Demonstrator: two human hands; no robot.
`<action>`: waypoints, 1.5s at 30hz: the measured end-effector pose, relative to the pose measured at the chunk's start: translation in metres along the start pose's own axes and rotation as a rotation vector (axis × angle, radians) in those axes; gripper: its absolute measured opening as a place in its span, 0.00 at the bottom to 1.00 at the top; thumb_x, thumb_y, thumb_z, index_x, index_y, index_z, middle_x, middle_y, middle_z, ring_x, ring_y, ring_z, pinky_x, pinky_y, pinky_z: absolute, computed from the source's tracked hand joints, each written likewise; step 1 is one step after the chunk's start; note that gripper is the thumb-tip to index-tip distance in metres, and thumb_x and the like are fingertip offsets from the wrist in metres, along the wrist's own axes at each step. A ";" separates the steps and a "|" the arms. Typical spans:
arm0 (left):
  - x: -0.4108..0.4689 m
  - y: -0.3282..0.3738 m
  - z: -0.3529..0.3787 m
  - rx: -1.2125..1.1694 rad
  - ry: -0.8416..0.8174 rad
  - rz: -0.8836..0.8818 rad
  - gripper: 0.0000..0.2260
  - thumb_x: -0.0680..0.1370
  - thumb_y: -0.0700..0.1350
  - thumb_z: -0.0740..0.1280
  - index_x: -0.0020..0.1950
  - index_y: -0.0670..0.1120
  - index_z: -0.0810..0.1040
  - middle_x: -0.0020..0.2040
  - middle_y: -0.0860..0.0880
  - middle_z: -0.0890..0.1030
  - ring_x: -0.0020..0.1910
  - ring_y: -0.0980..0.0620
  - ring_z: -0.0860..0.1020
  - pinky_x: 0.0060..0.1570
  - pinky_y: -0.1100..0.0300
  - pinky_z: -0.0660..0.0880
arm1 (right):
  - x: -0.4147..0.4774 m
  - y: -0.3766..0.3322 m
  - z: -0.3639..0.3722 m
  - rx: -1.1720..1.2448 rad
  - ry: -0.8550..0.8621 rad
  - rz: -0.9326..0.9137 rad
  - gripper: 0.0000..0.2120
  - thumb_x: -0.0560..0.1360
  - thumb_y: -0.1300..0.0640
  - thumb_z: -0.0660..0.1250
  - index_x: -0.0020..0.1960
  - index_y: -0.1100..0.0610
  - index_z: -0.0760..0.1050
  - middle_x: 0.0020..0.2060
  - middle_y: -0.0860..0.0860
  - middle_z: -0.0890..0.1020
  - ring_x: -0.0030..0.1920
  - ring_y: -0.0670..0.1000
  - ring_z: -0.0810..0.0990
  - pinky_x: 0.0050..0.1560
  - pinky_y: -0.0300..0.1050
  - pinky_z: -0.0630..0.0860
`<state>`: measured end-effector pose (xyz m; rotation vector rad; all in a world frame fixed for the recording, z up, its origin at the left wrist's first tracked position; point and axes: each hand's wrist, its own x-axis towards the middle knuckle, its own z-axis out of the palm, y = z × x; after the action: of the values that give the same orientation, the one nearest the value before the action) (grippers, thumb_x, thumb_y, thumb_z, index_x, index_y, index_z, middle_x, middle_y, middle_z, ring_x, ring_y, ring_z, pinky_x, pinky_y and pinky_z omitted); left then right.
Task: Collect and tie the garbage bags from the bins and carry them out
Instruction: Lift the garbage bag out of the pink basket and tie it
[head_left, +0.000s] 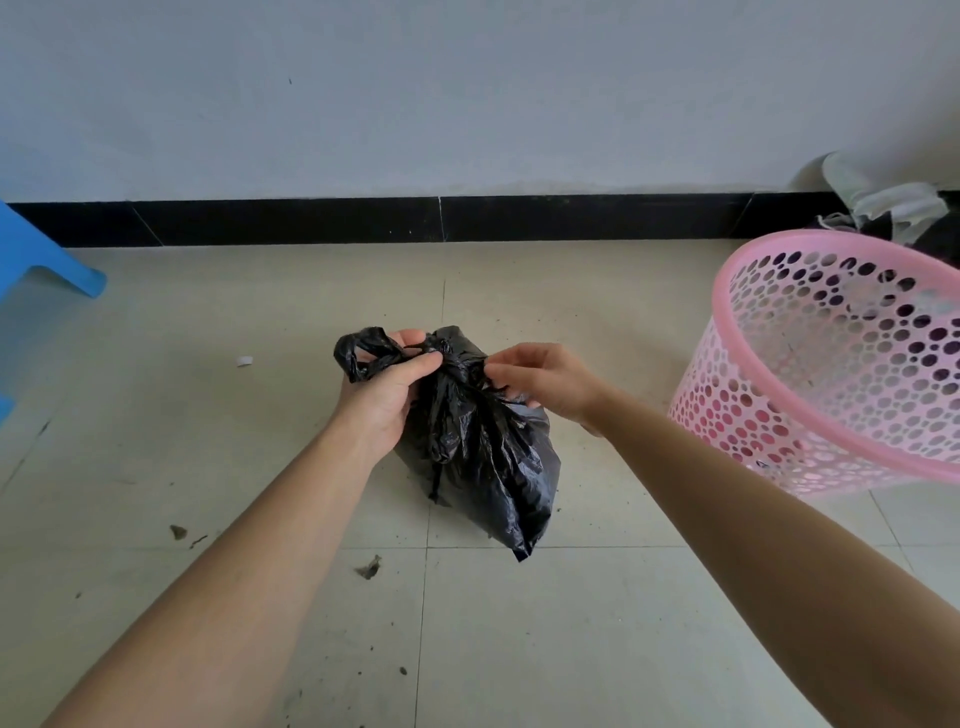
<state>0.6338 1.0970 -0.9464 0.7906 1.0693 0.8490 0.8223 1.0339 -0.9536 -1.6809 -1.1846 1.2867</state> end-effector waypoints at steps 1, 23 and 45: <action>0.000 0.001 0.000 0.000 -0.013 0.008 0.13 0.75 0.29 0.69 0.51 0.46 0.79 0.49 0.45 0.81 0.48 0.47 0.82 0.44 0.58 0.82 | 0.001 0.002 0.000 0.007 0.034 -0.011 0.10 0.78 0.51 0.68 0.57 0.52 0.80 0.46 0.49 0.84 0.41 0.45 0.79 0.43 0.38 0.73; -0.001 0.014 0.012 0.153 0.014 0.097 0.11 0.84 0.46 0.61 0.46 0.44 0.78 0.32 0.51 0.79 0.35 0.52 0.79 0.43 0.58 0.79 | -0.002 -0.007 -0.003 -1.106 0.356 -0.696 0.10 0.82 0.49 0.58 0.58 0.52 0.74 0.52 0.51 0.77 0.50 0.53 0.74 0.51 0.51 0.69; 0.027 -0.121 -0.022 0.584 0.287 -0.300 0.38 0.74 0.66 0.64 0.79 0.53 0.58 0.76 0.44 0.62 0.72 0.39 0.67 0.72 0.44 0.65 | 0.000 0.091 0.040 -0.154 0.287 0.327 0.31 0.79 0.42 0.54 0.79 0.45 0.48 0.68 0.59 0.67 0.69 0.60 0.66 0.67 0.58 0.63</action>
<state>0.6430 1.0693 -1.0686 0.9724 1.6847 0.3948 0.8063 1.0035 -1.0464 -2.1583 -0.8808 1.1100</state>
